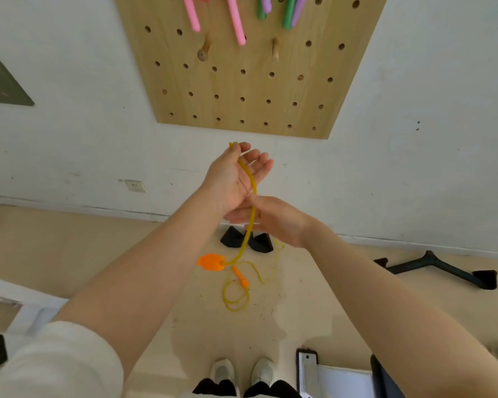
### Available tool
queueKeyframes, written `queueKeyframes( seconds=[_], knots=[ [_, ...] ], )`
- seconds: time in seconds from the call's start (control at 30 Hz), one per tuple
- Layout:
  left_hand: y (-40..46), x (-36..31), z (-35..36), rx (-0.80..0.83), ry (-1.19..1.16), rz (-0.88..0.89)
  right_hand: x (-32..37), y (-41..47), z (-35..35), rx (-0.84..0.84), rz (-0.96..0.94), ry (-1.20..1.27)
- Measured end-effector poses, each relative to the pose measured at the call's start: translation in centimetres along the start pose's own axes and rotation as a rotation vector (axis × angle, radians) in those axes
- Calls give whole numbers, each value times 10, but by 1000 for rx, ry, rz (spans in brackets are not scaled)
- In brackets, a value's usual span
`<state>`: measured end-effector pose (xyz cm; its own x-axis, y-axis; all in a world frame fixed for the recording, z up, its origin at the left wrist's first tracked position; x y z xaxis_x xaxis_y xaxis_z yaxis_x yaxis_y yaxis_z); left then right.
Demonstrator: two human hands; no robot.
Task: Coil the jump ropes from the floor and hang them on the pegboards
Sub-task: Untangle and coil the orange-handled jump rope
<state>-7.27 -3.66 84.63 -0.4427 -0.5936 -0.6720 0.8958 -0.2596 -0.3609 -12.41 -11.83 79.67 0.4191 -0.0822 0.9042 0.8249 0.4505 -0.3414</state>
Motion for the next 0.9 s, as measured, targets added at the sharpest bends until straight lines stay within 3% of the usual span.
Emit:
queueKeyframes(
  seconds=[0.1, 0.2, 0.3, 0.4, 0.5, 0.6, 0.67, 0.77, 0.83, 0.9],
  knots=[
    [3, -9, -8, 21, 180, -15, 8, -2, 12, 65, -95, 13],
    [-8, 6, -23, 131, 547, -113, 31, 3, 8, -132, -224, 355],
    [-18, 23, -33, 218, 586, -222, 43, 4, -1, -219, -279, 581],
    [-22, 31, -33, 207, 612, -270, 40, 0, -7, -259, -239, 324],
    [-19, 32, -33, 185, 867, -241, 43, -10, -26, -471, -266, -104],
    [-23, 33, -27, 323, 1058, -148, 50, -26, -55, -628, -303, 6],
    [-28, 35, -17, 411, 1006, -84, 54, -35, -68, -646, -257, -15],
    [-30, 31, -4, 423, 824, 16, 62, -43, -79, -765, -167, -378],
    [-29, 27, 3, 421, 755, 59, 67, -46, -86, -821, -266, -478],
    [-30, 25, 9, 445, 668, 57, 68, -47, -82, -615, -322, -373]
  ],
)
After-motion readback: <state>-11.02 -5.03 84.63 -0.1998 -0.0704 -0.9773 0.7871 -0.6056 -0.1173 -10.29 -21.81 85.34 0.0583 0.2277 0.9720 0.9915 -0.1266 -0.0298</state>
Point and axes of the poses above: each hand's wrist, its own y-axis towards the middle knuckle, its own z-axis out of the palm, x = y × z, the point moved 4 cm from there along y, towards the middle knuckle, and after that the axes turned 6 degrees about y, right-handed, at the moved point
